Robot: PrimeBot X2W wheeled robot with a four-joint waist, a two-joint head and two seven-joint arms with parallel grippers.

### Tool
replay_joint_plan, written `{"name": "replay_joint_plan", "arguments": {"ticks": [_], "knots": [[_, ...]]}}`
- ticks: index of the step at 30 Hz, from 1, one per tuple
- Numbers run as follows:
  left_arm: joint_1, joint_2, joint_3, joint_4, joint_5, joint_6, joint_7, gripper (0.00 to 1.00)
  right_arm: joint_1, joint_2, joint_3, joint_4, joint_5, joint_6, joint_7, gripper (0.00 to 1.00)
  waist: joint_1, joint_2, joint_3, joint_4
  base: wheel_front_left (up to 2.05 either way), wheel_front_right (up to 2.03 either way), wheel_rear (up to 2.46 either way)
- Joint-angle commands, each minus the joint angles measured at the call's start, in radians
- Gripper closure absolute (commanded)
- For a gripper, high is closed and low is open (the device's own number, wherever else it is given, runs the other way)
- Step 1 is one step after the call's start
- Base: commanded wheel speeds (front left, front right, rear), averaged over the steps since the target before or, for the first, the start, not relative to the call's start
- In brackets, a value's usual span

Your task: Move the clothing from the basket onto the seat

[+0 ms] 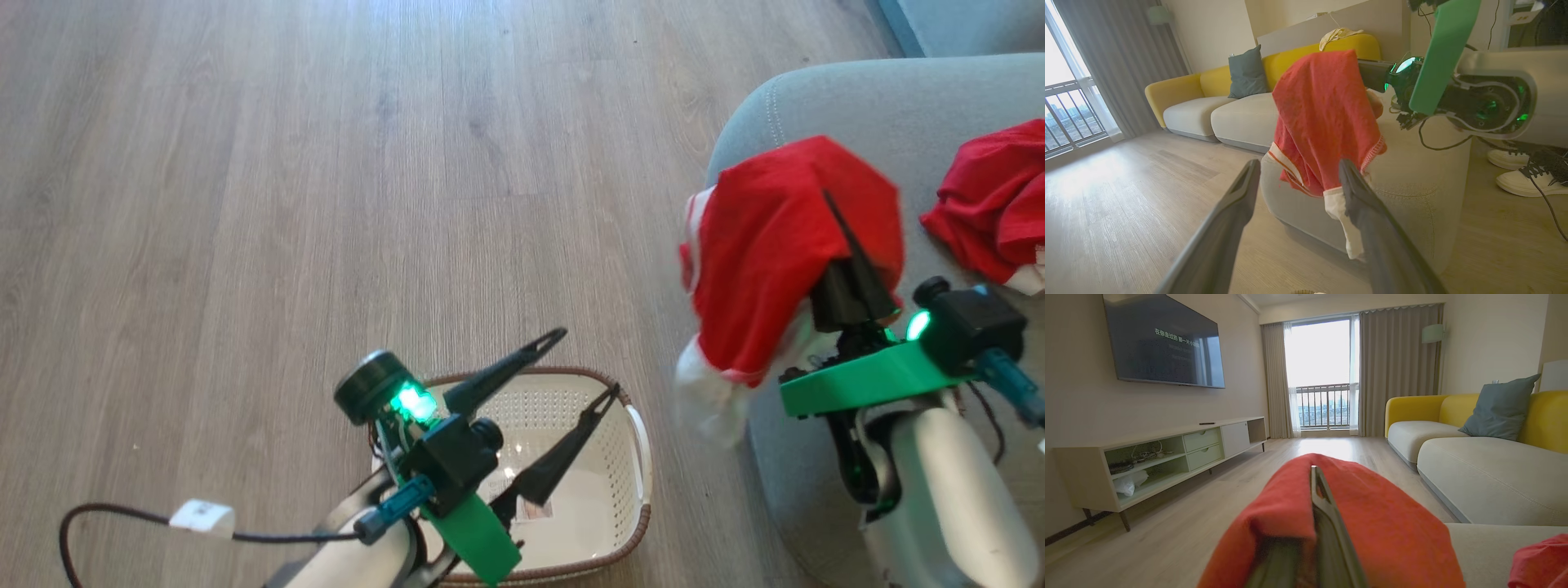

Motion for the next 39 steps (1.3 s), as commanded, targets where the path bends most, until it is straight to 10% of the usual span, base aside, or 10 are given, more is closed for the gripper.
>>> {"name": "replay_joint_plan", "arguments": {"ticks": [1, 39], "knots": [[-0.015, 0.004, 0.043, -0.020, -0.007, -0.001, -0.005, 0.00, -0.008, -0.009, 0.004, -0.045, -0.003, 0.000, -0.009, 1.00, 0.0000, 0.0000, -0.002, -0.001, 0.00, 0.00, 0.00], [0.090, -0.028, 0.093, 0.172, -0.058, -0.001, -0.005, 0.00, 0.092, 0.017, -0.116, 0.024, 0.046, 0.000, -0.009, 1.00, 0.0000, 0.0000, -0.009, -0.009, 0.00, 0.00, 0.00]]}}
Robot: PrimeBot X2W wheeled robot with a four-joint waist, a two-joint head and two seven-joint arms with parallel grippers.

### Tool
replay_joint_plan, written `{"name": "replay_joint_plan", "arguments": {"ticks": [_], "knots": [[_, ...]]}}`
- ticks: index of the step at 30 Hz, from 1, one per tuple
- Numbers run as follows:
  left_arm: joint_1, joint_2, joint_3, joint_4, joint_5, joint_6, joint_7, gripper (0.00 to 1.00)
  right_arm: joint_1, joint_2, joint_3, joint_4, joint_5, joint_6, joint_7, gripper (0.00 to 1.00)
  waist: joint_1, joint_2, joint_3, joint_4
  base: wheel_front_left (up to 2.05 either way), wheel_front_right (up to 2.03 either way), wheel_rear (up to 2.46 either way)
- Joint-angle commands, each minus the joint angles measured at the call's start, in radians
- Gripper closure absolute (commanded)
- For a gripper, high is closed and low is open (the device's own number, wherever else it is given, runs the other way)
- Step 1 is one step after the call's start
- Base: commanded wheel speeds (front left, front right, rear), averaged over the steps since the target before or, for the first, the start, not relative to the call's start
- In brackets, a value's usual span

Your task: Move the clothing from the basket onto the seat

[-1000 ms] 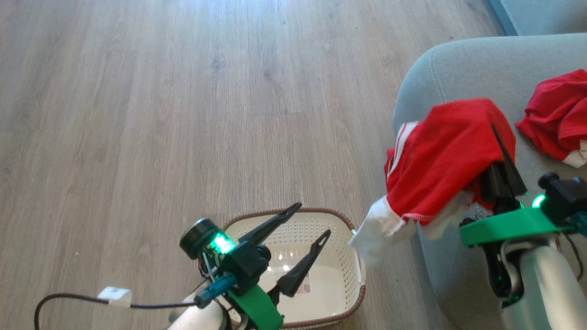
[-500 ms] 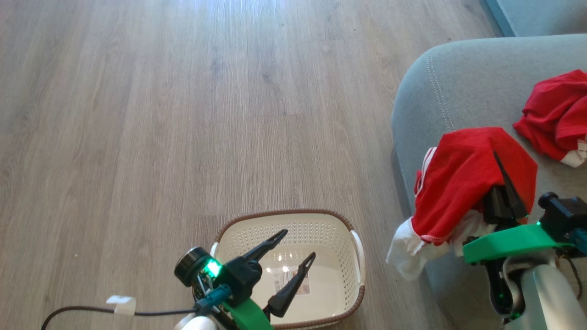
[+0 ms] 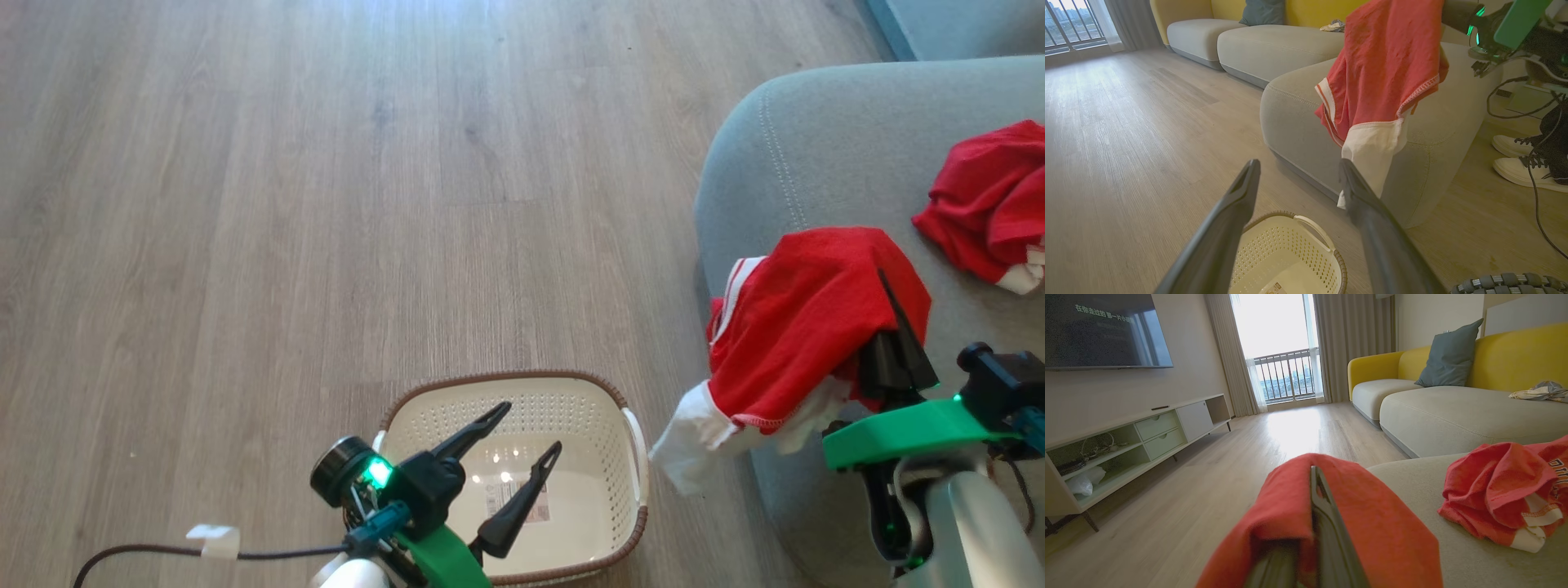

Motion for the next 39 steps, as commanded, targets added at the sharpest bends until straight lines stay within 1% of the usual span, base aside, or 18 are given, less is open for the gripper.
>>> {"name": "replay_joint_plan", "arguments": {"ticks": [1, 7, 13, 18, 26, 31, 36, 39], "knots": [[-0.032, -0.001, 0.037, -0.028, -0.002, -0.001, -0.005, 0.00, -0.032, 0.001, 0.014, -0.039, -0.001, 0.000, -0.009, 1.00, 0.0000, 0.0000, 0.000, -0.005, 0.00, 0.00, 0.00], [-0.030, -0.003, 0.040, -0.034, 0.003, -0.001, -0.005, 0.00, -0.036, -0.006, 0.006, -0.058, -0.015, 0.000, -0.009, 1.00, 0.0000, 0.0000, 0.006, -0.051, 0.00, 0.00, 0.00], [-0.040, -0.004, 0.035, -0.043, 0.009, -0.001, -0.005, 0.00, -0.043, -0.015, 0.004, -0.077, -0.025, 0.000, -0.009, 1.00, 0.0000, 0.0000, 0.024, -0.125, 0.00, 0.00, 0.00], [-0.049, -0.002, 0.034, -0.049, 0.014, -0.001, -0.005, 0.00, -0.050, -0.014, -0.005, -0.103, -0.034, 0.000, -0.009, 1.00, 0.0000, 0.0000, 0.042, -0.201, 0.00, 0.00, 0.00], [-0.057, 0.000, 0.048, -0.060, 0.024, -0.001, -0.005, 0.00, -0.054, -0.007, -0.009, -0.126, -0.041, 0.000, -0.009, 1.00, 0.0000, 0.0000, 0.075, -0.346, 0.00, 0.00, 0.00], [-0.066, 0.000, 0.049, -0.065, 0.028, -0.001, -0.005, 0.00, -0.046, 0.000, -0.028, -0.135, -0.040, 0.000, -0.009, 1.00, 0.0000, 0.0000, 0.090, -0.413, 0.00, 0.00, 0.00], [-0.066, 0.003, 0.053, -0.069, 0.032, -0.001, -0.005, 0.00, -0.037, 0.008, -0.040, -0.140, -0.035, 0.000, -0.009, 1.00, 0.0000, 0.0000, 0.098, -0.456, 0.00, 0.00, 0.00], [-0.070, 0.003, 0.049, -0.071, 0.034, -0.001, -0.005, 0.00, -0.027, 0.015, -0.064, -0.151, -0.032, 0.000, -0.009, 1.00, 0.0000, 0.0000, 0.106, -0.465, 0.00, 0.00, 0.00]]}}
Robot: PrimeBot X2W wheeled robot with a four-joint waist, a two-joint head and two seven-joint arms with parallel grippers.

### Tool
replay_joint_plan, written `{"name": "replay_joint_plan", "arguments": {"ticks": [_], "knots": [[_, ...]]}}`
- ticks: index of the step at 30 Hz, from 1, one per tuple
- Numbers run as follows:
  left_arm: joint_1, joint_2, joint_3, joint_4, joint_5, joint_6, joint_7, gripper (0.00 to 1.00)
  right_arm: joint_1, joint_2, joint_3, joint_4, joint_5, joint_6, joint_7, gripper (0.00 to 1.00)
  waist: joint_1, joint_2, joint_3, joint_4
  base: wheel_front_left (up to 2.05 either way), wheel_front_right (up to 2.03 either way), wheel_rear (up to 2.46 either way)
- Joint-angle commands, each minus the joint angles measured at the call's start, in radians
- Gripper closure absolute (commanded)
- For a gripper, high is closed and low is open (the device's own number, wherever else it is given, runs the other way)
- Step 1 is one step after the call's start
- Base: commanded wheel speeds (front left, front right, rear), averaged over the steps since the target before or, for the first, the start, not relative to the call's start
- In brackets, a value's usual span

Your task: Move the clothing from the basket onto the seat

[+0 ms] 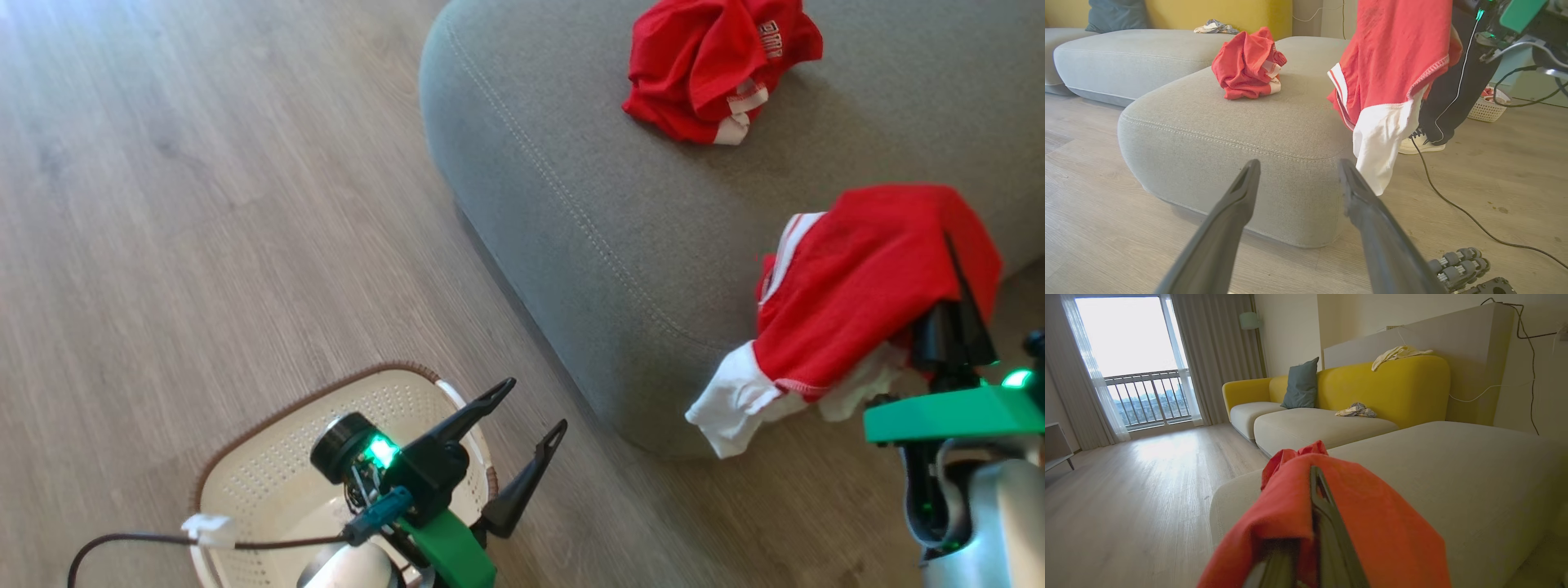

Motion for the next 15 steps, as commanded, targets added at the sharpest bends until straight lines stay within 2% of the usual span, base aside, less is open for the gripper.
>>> {"name": "replay_joint_plan", "arguments": {"ticks": [1, 8, 15], "knots": [[-0.046, 0.005, 0.036, -0.036, 0.006, -0.001, -0.005, 0.00, -0.020, -0.003, 0.015, -0.045, 0.004, 0.000, -0.009, 1.00, 0.0000, 0.0000, 0.006, -0.005, 0.00, 0.00, 0.00], [-0.065, 0.004, 0.022, -0.031, -0.001, -0.001, -0.005, 0.00, -0.003, 0.009, -0.011, -0.065, 0.005, 0.000, -0.009, 1.00, 0.0000, 0.0000, 0.012, -0.007, 0.00, 0.00, 0.00], [-0.060, 0.000, 0.040, -0.038, 0.004, -0.001, -0.005, 0.00, -0.025, 0.008, 0.006, -0.054, 0.004, 0.000, -0.009, 1.00, 0.0000, 0.0000, 0.008, -0.004, 0.00, 0.00, 0.00]]}}
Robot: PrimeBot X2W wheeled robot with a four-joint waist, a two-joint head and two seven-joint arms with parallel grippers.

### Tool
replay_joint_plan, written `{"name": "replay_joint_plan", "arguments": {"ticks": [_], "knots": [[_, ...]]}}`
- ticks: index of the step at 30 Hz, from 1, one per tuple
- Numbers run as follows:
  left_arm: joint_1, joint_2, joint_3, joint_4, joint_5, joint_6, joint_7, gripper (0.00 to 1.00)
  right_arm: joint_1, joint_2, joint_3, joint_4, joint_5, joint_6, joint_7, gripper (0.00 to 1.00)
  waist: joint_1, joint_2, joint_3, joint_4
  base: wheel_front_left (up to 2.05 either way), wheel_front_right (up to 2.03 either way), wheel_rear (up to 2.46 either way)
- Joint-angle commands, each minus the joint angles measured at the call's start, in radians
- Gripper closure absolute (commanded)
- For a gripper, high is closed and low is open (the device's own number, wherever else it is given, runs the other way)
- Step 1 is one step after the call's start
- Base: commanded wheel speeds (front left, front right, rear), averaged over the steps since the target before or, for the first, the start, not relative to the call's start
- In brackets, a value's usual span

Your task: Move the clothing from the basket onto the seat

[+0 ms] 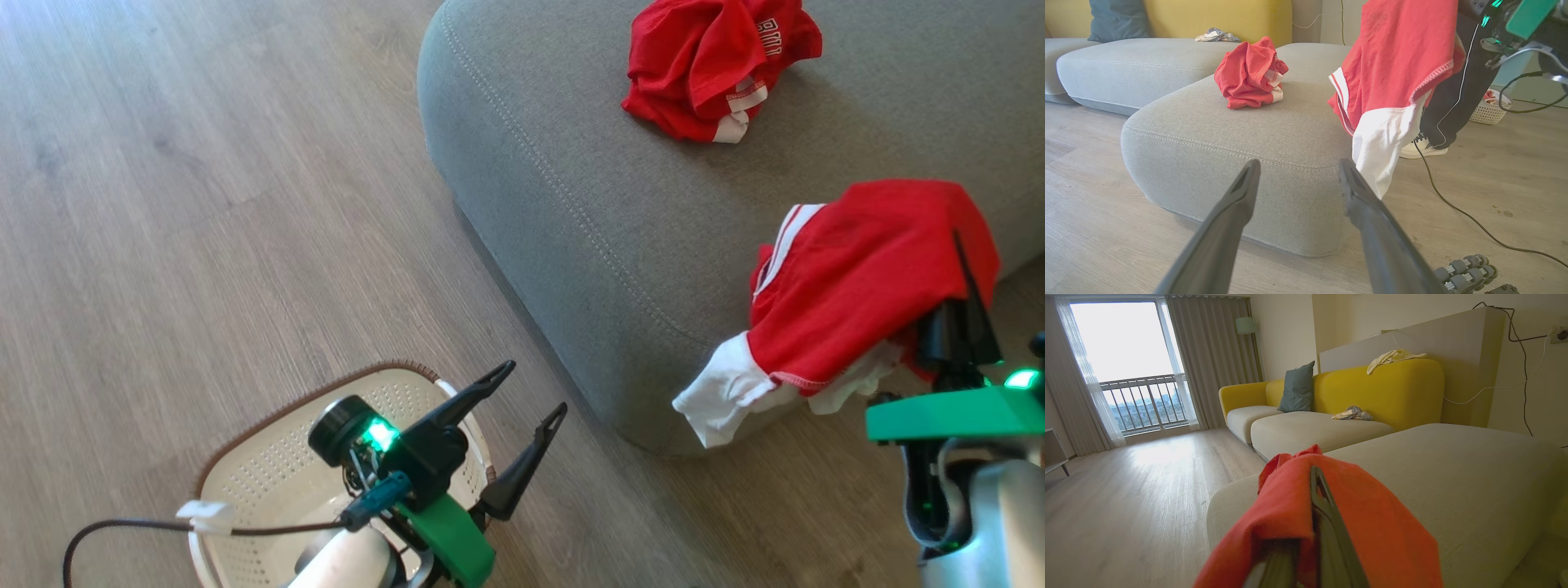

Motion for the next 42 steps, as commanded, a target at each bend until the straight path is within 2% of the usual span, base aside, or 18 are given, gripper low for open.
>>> {"name": "replay_joint_plan", "arguments": {"ticks": [1, 6, 13, 23, 32, 35, 42], "knots": [[-0.025, 0.000, 0.045, -0.039, 0.006, -0.001, -0.005, 0.00, -0.039, -0.010, 0.036, -0.031, 0.004, 0.000, -0.009, 1.00, 0.0000, 0.0000, -0.001, 0.000, 0.00, 0.00, 0.00], [-0.013, 0.000, 0.062, -0.047, 0.017, -0.001, -0.005, 0.00, -0.127, -0.073, 0.068, -0.019, 0.000, 0.000, -0.009, 1.00, 0.0000, 0.0000, 0.015, 0.008, 0.00, 0.00, 0.00], [-0.036, 0.022, 0.046, -0.054, 0.026, -0.001, -0.005, 0.00, -0.311, -0.171, 0.037, 0.019, -0.001, 0.000, -0.009, 1.00, 0.0000, 0.0000, 0.075, 0.046, 0.00, 0.00, 0.00], [-0.101, 0.075, 0.011, -0.069, 0.025, -0.001, -0.005, 0.00, -0.624, -0.327, -0.012, 0.158, 0.022, 0.000, -0.001, 1.00, 0.0000, 0.0000, 0.200, 0.109, 0.00, 0.00, 0.00], [-0.152, 0.113, -0.020, -0.081, 0.020, -0.001, -0.005, 0.00, -0.857, -0.408, -0.094, 0.295, 0.060, 0.000, 0.047, 1.00, 0.0000, 0.0000, 0.295, 0.160, 0.00, 0.00, 0.00], [-0.173, 0.128, -0.028, -0.085, 0.018, -0.001, -0.005, 0.00, -0.921, -0.439, -0.104, 0.361, 0.036, 0.000, 0.046, 1.00, 0.0000, 0.0000, 0.332, 0.177, 0.00, 0.00, 0.00], [-0.215, 0.155, -0.045, -0.094, 0.017, -0.001, -0.005, 0.00, -1.019, -0.457, -0.131, 0.544, -0.017, 0.000, 0.031, 1.00, 0.0000, 0.0000, 0.402, 0.213, 0.00, 0.00, 0.00]]}}
